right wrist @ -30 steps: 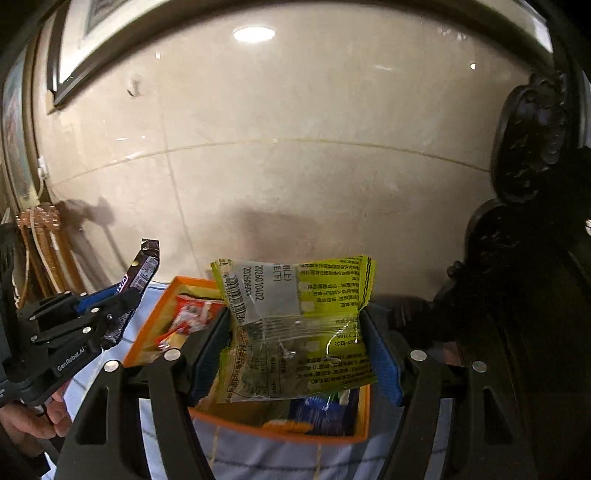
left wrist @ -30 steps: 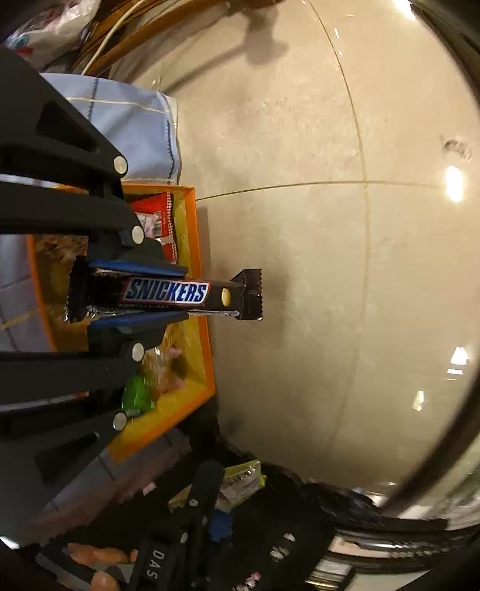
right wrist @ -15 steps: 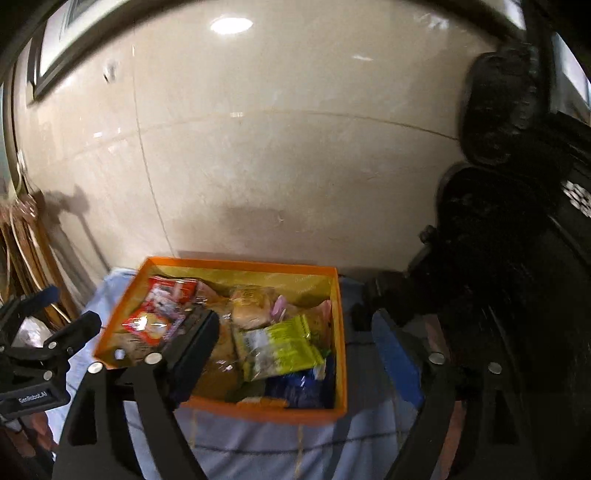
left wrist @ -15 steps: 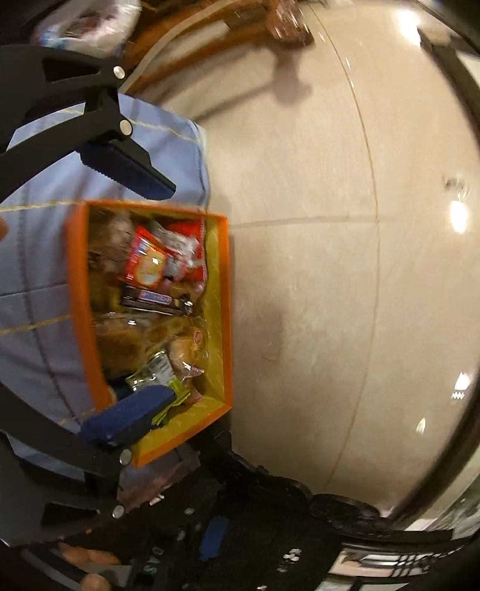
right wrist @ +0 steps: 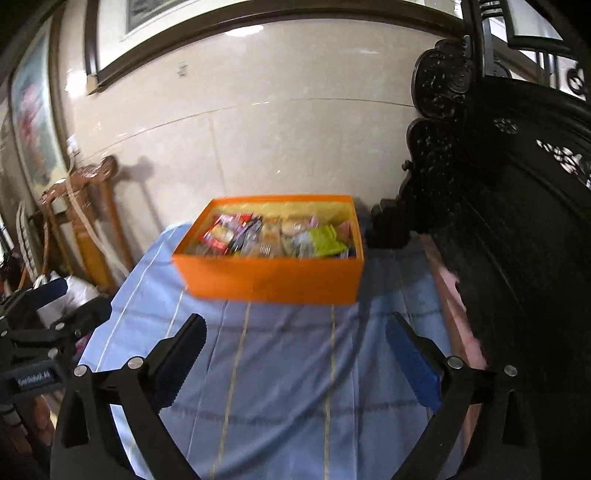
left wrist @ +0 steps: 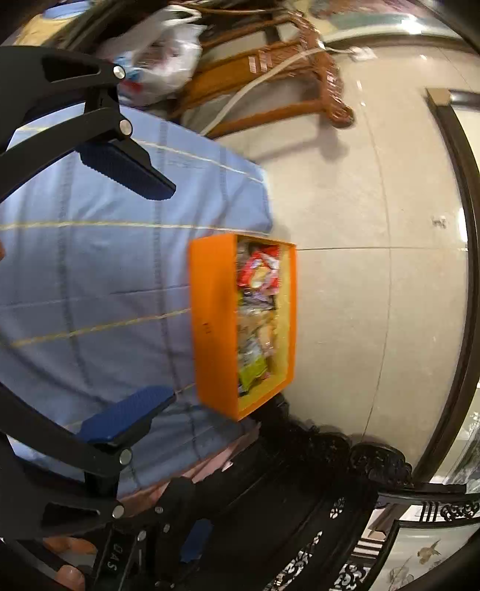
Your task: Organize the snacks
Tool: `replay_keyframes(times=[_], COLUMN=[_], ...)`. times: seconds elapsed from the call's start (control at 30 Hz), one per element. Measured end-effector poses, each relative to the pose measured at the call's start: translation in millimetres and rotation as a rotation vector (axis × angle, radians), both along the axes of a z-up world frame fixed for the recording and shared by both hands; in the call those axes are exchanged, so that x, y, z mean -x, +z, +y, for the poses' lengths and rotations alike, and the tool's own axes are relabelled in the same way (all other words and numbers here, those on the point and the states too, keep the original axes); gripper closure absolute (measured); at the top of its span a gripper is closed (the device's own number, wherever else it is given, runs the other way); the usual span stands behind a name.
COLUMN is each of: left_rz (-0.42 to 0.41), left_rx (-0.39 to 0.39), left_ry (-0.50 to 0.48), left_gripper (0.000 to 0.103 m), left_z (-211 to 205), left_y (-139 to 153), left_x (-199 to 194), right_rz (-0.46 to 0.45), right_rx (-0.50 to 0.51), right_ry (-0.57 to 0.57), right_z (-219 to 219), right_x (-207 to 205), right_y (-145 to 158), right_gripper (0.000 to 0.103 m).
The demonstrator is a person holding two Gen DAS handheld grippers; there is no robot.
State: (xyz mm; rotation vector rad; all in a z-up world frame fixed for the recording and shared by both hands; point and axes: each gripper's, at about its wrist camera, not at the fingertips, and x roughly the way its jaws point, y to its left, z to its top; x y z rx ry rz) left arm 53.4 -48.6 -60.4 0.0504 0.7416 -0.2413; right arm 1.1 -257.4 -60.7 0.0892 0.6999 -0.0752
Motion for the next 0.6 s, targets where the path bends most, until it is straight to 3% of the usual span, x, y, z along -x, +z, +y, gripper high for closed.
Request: replay_keyframes(times=[0.1,0.2,0.4,0.6], left_rz=[0.018,0.005,-0.112,-0.13], left_rx=[-0.035,-0.054,-0.004,0.002], left_ry=[0.011,-0.037,-0.088,-0.086], left_gripper=[0.004,0.004,0.004,0.004], left_z=[-4.2,-6.3,10.8,25.6], left_y=[3.7,15.6,57.3,70.6], left_x=[29.2,54.2,103.2,138.6], right_rz=[-0.002,-0.019,-0.109,-0.117], right_rx=[0.0,-0.004,0.029,0.064], right_ry=[0.01,0.014,-0.007,0.02], right_z=[-2.6,1.3,27.4,62.0], right_x=[33.9,65.9,122.5,160.9], right_y=[9.4,23.4,52.8,56.6], right_gripper=[0.004,0.004,0.004,0.004])
